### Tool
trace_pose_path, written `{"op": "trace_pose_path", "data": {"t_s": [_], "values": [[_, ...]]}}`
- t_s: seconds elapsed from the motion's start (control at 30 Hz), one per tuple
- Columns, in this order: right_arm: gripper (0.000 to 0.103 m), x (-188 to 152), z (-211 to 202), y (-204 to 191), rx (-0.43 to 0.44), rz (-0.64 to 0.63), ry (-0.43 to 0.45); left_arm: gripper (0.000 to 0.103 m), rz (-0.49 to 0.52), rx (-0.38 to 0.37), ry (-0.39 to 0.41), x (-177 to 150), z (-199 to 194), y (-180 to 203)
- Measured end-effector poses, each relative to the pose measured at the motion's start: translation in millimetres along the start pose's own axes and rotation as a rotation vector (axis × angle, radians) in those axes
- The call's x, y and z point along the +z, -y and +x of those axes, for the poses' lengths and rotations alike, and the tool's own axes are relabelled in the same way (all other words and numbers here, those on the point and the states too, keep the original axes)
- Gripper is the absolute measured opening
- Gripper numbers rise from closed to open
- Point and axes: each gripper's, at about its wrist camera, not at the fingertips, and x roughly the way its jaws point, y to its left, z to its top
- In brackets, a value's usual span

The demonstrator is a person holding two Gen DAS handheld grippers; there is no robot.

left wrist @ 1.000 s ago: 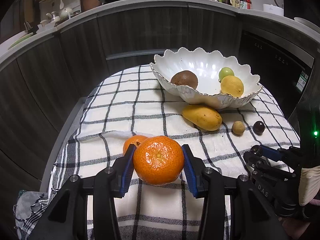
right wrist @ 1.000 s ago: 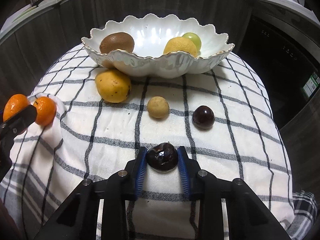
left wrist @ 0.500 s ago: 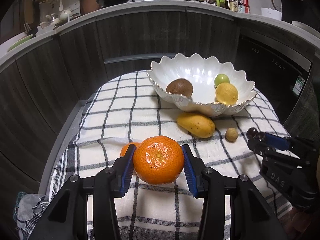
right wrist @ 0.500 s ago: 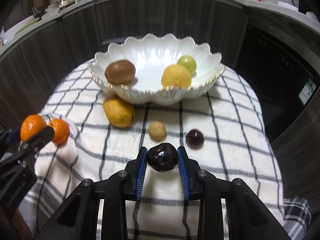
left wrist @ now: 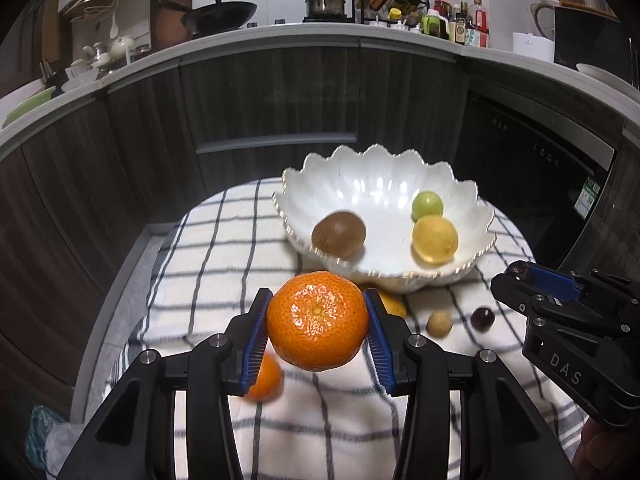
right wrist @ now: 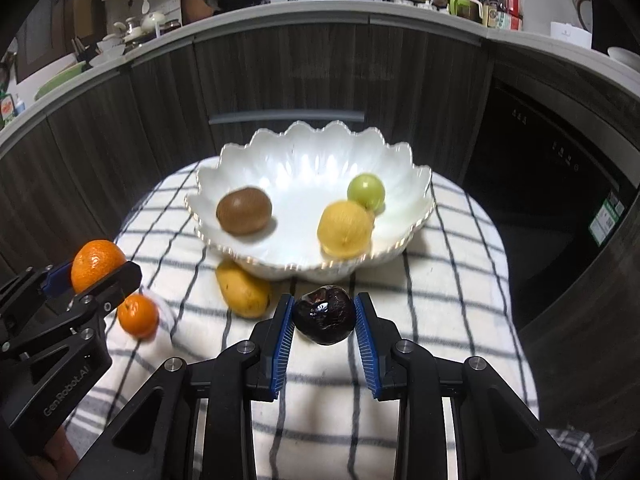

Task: Organize fruits
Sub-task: 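Carry the mandarin and plum over the white bowl and open both tools, then withdraw both tools from the bowl and move toward the yellow mango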

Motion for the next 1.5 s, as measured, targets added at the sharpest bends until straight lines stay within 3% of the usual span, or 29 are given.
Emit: {"op": "trace_pose_path", "data": {"t_s": [0.27,0.6,0.97,1.23,1.27,1.3,1.37,1.5], "values": [[0.032,33,10,14,-0.027,-0.010,0.040,0.045,0.023,-0.026,0.030,37,24,9],[0.032,65,49,34,-0.051,0.002,0.011,0.045,0.036,-0.067,0.019,70,70,19],[0.032,72,87,40,-0.048,0.011,-0.051,0.045,0.035,-0.087,-0.062,68,109,23],[0.032,73,99,42,-0.049,0.005,-0.082,0.046,0.030,-0.068,-0.097,64,116,19],[0.032,74,100,42,-0.049,0.003,-0.084,0.048,0.030,-0.066,-0.101,64,117,19],[0.032,75,100,42,-0.051,0.002,-0.083,0.057,0.030,-0.064,-0.097,64,115,18],[0.034,76,101,42,-0.055,0.001,-0.083,0.074,0.026,-0.050,-0.086,65,113,17],[0.064,77,97,41,-0.083,-0.007,-0.067,0.076,0.025,-0.012,-0.082,69,110,14]]}}
